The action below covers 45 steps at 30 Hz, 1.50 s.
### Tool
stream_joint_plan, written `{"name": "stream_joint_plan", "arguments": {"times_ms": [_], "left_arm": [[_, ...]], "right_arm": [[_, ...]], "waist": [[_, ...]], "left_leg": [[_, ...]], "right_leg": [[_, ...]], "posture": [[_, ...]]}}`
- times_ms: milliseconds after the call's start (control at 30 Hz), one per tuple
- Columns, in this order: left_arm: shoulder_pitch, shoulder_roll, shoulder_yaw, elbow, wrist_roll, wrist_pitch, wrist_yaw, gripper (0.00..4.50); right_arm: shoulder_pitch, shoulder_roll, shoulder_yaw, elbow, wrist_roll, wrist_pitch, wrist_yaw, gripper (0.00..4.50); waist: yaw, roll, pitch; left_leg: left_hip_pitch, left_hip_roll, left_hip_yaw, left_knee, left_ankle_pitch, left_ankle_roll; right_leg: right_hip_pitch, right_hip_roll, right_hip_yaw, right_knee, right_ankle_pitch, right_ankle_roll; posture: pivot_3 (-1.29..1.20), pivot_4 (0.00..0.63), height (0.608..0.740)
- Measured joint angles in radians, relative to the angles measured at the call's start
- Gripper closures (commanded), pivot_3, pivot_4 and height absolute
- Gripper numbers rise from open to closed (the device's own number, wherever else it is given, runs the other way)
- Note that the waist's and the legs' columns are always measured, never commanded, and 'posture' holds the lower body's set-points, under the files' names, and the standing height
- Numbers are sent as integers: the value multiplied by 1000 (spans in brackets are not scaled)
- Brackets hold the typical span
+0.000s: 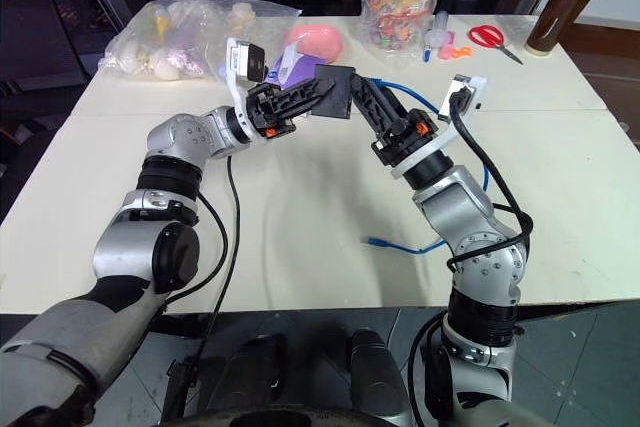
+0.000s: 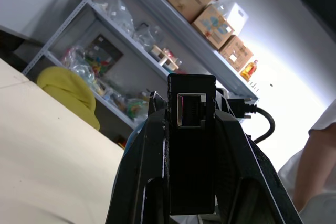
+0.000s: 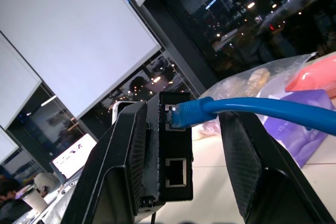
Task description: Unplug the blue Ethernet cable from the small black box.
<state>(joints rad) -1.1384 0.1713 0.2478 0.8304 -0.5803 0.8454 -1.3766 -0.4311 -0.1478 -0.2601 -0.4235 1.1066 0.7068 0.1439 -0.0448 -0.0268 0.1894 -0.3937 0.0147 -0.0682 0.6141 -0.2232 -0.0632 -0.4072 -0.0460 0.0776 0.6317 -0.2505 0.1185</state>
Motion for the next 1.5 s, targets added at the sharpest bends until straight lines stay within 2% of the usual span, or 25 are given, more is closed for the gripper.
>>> {"name": "stream_joint_plan", "arguments": {"times_ms": [33, 100, 133, 533, 700, 767, 833, 900, 1000, 1133, 1267, 1367, 1500], "left_arm": [[0, 0, 0, -1, 0, 0, 2, 4012], [4, 2, 1, -1, -3, 1, 7, 4012], [8, 2, 1, -6, -11, 1, 6, 4012], [9, 6, -1, -7, -30, -12, 21, 4012], [-7, 15, -20, 49, -16, -52, 53, 4012], [-17, 61, -23, 93, 6, -114, 90, 4012], [-17, 130, 8, 141, 34, -197, 149, 4012], [-16, 148, 20, 159, 51, -240, 171, 4012], [-15, 88, 3, 157, 66, -272, 174, 4012], [25, -5, -68, 127, 177, -501, 309, 4012], [88, -79, -120, 68, 259, -668, 408, 4012], [120, -131, -162, 58, 314, -769, 482, 4012], [160, -183, -196, 75, 377, -885, 584, 4012]], "right_arm": [[-1, 0, 3, 4, 1, -2, 1, 3225], [-1, 1, 8, 12, 5, -13, 10, 4234], [-2, 0, 9, 16, 7, -17, 14, 4422], [0, 23, 37, 19, 6, -60, -1, 4422], [-2, -15, 29, 68, 16, -65, -22, 4422], [-4, -72, -35, 91, 18, -83, -35, 4422], [6, -166, -154, 147, 7, -117, -39, 4422], [7, -190, -200, 180, -3, -137, -38, 4422], [-11, -177, -164, 218, -13, -135, -29, 4422], [-54, -176, -114, 302, -87, -130, -55, 4422], [-100, -209, -54, 481, -238, -105, -99, 4422], [-134, -228, 19, 592, -362, -122, -61, 4422], [-158, -247, 61, 706, -489, -167, -5, 2823]], "waist": [[0, 0, 0], [0, 0, 0], [0, 0, 0], [0, 0, 0], [0, 0, 0], [1, 0, 0], [1, 0, 0], [2, 0, 0], [4, 0, 0], [4, 0, 0], [3, 0, 0], [2, 0, 0], [3, 0, 0]], "left_leg": [[0, 0, 0, 0, 0, 0], [0, 0, 0, 0, 0, 0], [0, 0, 0, 0, 0, 0], [0, 0, 0, 0, 0, 0], [-1, 0, 0, 0, 0, 0], [-1, 0, 0, 0, 0, 0], [-1, 0, 1, -1, 0, 0], [-1, 0, 1, -2, 0, 1], [-2, 0, 1, 0, 0, 1], [-2, 0, 2, 1, 0, 1], [-2, 0, 3, 0, 0, 1], [-2, 0, 3, 0, 0, 1], [-2, 0, 4, 0, 0, 1]], "right_leg": [[0, 0, 0, 0, 0, 0], [0, 0, 0, 0, 0, 0], [0, 0, 0, 0, 0, 0], [0, 0, 0, 0, 0, 0], [0, 0, 0, -1, 0, 0], [0, 0, 0, -2, 0, 0], [-1, 0, 1, -2, 0, 0], [-1, 0, 0, -2, 0, 0], [-1, 0, 0, -2, 0, 0], [-1, -1, 1, -2, 0, 0], [-2, 0, 2, -2, 0, 0], [-2, 0, 2, -2, 0, 0], [-2, 0, 2, -2, 0, 0]], "posture": [[0, 150, 739], [0, 150, 739], [0, 150, 739], [0, 150, 739], [0, 150, 739], [0, 150, 739], [0, 150, 739], [0, 150, 739], [0, 150, 739], [0, 150, 739], [0, 150, 739], [0, 150, 739], [0, 150, 739]]}}
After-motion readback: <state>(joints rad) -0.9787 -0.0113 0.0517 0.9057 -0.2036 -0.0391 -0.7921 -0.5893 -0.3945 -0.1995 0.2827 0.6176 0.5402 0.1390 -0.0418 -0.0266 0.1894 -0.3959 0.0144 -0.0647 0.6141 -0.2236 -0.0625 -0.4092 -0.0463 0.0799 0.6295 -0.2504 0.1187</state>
